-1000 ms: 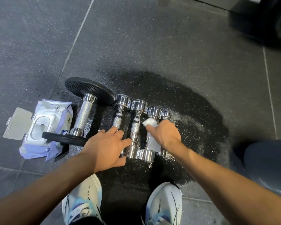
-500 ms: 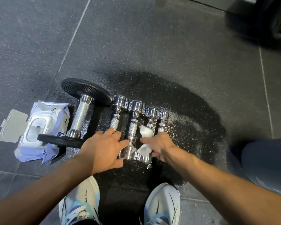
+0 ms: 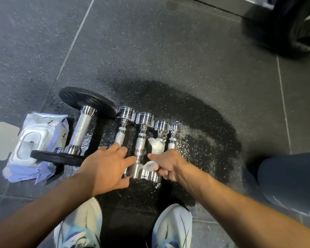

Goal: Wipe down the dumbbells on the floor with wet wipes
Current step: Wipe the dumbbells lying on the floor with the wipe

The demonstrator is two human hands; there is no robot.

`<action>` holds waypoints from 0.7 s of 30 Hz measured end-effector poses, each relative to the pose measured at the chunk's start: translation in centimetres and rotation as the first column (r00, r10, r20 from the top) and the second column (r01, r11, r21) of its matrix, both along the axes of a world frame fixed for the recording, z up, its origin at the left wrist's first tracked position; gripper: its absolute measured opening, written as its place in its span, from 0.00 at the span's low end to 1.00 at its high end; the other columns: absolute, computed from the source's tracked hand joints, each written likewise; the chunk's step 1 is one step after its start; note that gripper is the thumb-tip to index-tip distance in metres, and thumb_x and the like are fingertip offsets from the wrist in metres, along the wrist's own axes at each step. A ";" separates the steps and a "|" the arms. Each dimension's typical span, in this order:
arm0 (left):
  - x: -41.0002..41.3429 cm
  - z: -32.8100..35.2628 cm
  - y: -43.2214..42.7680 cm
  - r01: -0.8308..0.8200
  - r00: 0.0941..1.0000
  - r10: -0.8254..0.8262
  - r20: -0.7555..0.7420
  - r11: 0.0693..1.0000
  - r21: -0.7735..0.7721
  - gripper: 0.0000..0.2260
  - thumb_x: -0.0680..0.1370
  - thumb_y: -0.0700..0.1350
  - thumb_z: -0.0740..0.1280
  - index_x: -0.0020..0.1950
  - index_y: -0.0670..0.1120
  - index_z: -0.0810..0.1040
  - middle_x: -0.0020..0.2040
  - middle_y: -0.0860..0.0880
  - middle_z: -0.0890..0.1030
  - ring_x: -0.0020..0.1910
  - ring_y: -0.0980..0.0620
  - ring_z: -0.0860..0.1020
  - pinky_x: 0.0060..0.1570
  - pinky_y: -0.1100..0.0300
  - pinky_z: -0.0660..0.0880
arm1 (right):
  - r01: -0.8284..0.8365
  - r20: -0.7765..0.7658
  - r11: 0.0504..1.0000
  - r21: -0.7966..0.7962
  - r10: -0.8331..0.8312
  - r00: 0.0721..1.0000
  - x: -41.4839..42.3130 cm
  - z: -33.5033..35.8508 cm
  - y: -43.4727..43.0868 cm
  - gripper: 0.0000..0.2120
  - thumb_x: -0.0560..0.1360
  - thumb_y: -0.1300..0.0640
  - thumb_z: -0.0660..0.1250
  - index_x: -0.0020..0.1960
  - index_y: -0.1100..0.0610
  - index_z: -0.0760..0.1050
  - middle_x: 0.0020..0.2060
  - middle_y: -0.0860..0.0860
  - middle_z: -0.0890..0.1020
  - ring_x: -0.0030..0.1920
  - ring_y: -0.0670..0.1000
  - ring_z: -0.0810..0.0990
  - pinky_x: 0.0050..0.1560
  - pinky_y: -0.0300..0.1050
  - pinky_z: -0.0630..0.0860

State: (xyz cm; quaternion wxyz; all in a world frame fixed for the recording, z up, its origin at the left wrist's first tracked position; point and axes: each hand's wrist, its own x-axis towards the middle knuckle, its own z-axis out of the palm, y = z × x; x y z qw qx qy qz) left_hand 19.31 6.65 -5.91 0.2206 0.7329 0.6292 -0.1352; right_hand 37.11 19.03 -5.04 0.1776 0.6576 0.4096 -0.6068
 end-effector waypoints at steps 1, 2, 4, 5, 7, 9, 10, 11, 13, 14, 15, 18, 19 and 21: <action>-0.1 0.0 -0.1 -0.002 1.000 0.002 -0.002 1.000 -0.004 0.28 0.79 0.66 0.55 0.76 0.56 0.61 0.68 0.50 0.70 0.67 0.48 0.66 0.61 0.49 0.71 | 0.011 -0.014 1.000 -0.005 -0.011 1.000 -0.1 0.2 0.3 0.19 0.81 0.51 0.70 0.60 0.67 0.76 0.16 0.48 0.71 0.13 0.43 0.63 0.14 0.33 0.57; -0.1 0.1 -0.1 -0.007 1.000 0.007 0.004 1.000 -0.006 0.28 0.79 0.66 0.54 0.76 0.57 0.61 0.68 0.50 0.70 0.67 0.49 0.66 0.62 0.49 0.71 | 0.034 -0.021 0.999 -0.007 -0.034 0.999 -0.2 0.3 0.7 0.19 0.81 0.51 0.70 0.60 0.67 0.77 0.17 0.48 0.71 0.14 0.43 0.63 0.14 0.34 0.57; 0.0 0.2 0.1 -0.003 1.000 0.003 0.005 1.000 -0.007 0.28 0.79 0.66 0.55 0.76 0.57 0.61 0.68 0.50 0.70 0.66 0.49 0.66 0.61 0.49 0.71 | 0.041 -0.047 0.999 0.015 -0.040 0.998 -0.4 0.2 1.3 0.18 0.81 0.50 0.70 0.60 0.65 0.77 0.17 0.48 0.70 0.15 0.44 0.62 0.14 0.35 0.56; 0.0 0.2 0.2 -0.002 1.000 0.002 0.004 1.000 -0.007 0.28 0.79 0.66 0.55 0.76 0.57 0.61 0.67 0.50 0.70 0.66 0.49 0.66 0.61 0.49 0.71 | 0.030 -0.053 0.999 0.020 -0.029 0.998 -0.6 0.3 1.5 0.17 0.81 0.51 0.69 0.60 0.64 0.77 0.18 0.48 0.71 0.15 0.44 0.62 0.14 0.35 0.57; 0.0 0.1 0.1 -0.002 1.000 0.002 0.006 1.000 -0.005 0.27 0.79 0.66 0.55 0.76 0.57 0.61 0.67 0.50 0.70 0.66 0.49 0.66 0.61 0.49 0.71 | 0.036 -0.065 0.998 0.055 -0.032 0.997 -1.1 0.3 1.7 0.15 0.82 0.52 0.67 0.61 0.63 0.76 0.19 0.48 0.73 0.16 0.44 0.63 0.14 0.36 0.57; 0.1 0.0 0.0 -0.004 1.000 0.004 0.006 1.000 -0.005 0.28 0.79 0.66 0.55 0.76 0.57 0.61 0.68 0.50 0.70 0.66 0.49 0.66 0.61 0.49 0.71 | 0.071 -0.076 0.991 0.111 -0.063 0.995 -1.5 -0.1 2.3 0.14 0.83 0.53 0.66 0.61 0.63 0.75 0.21 0.49 0.76 0.16 0.44 0.63 0.14 0.36 0.57; 0.0 0.0 0.0 -0.005 1.000 0.005 0.007 1.000 -0.002 0.28 0.79 0.66 0.55 0.76 0.57 0.61 0.67 0.50 0.70 0.66 0.49 0.66 0.61 0.49 0.71 | 0.100 -0.085 0.984 0.148 -0.088 0.993 -1.7 -0.4 2.6 0.14 0.83 0.54 0.66 0.61 0.64 0.74 0.23 0.50 0.76 0.16 0.45 0.64 0.14 0.36 0.57; 0.0 0.0 -0.1 -0.005 1.000 0.005 0.005 1.000 -0.001 0.28 0.79 0.66 0.55 0.76 0.57 0.61 0.67 0.50 0.71 0.66 0.49 0.67 0.60 0.49 0.72 | 0.112 -0.092 0.977 0.180 -0.097 0.991 -1.9 -0.7 2.8 0.14 0.83 0.54 0.66 0.61 0.64 0.74 0.25 0.51 0.77 0.17 0.45 0.64 0.15 0.36 0.58; 0.0 0.0 -0.1 -0.003 1.000 0.003 0.005 1.000 -0.001 0.28 0.78 0.66 0.55 0.75 0.57 0.62 0.67 0.50 0.71 0.66 0.48 0.67 0.60 0.49 0.72 | 0.080 -0.093 0.973 0.218 -0.060 0.994 -2.1 -1.0 2.6 0.12 0.83 0.55 0.65 0.58 0.64 0.74 0.31 0.56 0.81 0.18 0.46 0.66 0.16 0.39 0.59; 0.0 0.0 -0.1 -0.001 1.000 0.001 0.006 1.000 -0.001 0.28 0.78 0.66 0.55 0.75 0.57 0.62 0.67 0.50 0.71 0.66 0.48 0.67 0.60 0.48 0.72 | 0.041 -0.089 0.974 0.223 -0.021 0.996 -2.0 -1.1 2.0 0.10 0.84 0.55 0.65 0.56 0.63 0.75 0.36 0.59 0.83 0.20 0.46 0.66 0.18 0.39 0.60; 0.0 0.0 0.0 0.001 1.000 -0.001 0.005 1.000 -0.002 0.27 0.78 0.66 0.55 0.75 0.57 0.62 0.67 0.50 0.71 0.66 0.48 0.67 0.60 0.48 0.72 | -0.002 -0.080 0.977 0.215 0.020 0.997 -1.8 -1.2 1.3 0.10 0.84 0.54 0.64 0.54 0.62 0.75 0.41 0.62 0.84 0.21 0.47 0.67 0.19 0.40 0.60; 0.1 0.1 -0.1 0.005 1.000 -0.005 0.000 1.000 0.000 0.27 0.79 0.66 0.55 0.75 0.56 0.62 0.67 0.50 0.71 0.66 0.48 0.67 0.60 0.49 0.72 | -0.113 -0.007 0.985 0.133 0.115 0.993 -0.7 -1.1 -0.8 0.16 0.83 0.52 0.65 0.45 0.64 0.76 0.29 0.57 0.82 0.19 0.47 0.66 0.17 0.39 0.60; 0.0 0.1 -0.1 0.002 1.000 -0.002 0.001 1.000 0.003 0.28 0.79 0.66 0.55 0.76 0.56 0.62 0.67 0.49 0.70 0.66 0.48 0.67 0.60 0.49 0.72 | -0.163 0.031 0.982 0.098 0.161 0.986 -0.5 -0.7 -1.1 0.18 0.83 0.51 0.65 0.42 0.64 0.76 0.22 0.54 0.78 0.17 0.47 0.65 0.16 0.37 0.58; 0.0 0.2 -0.1 0.001 1.000 -0.001 0.007 1.000 0.006 0.28 0.79 0.66 0.56 0.75 0.56 0.62 0.67 0.50 0.70 0.66 0.48 0.66 0.60 0.49 0.72 | -0.253 0.075 0.967 0.025 0.251 0.965 0.0 0.2 -0.8 0.20 0.83 0.49 0.66 0.38 0.62 0.75 0.17 0.50 0.71 0.15 0.46 0.62 0.17 0.33 0.57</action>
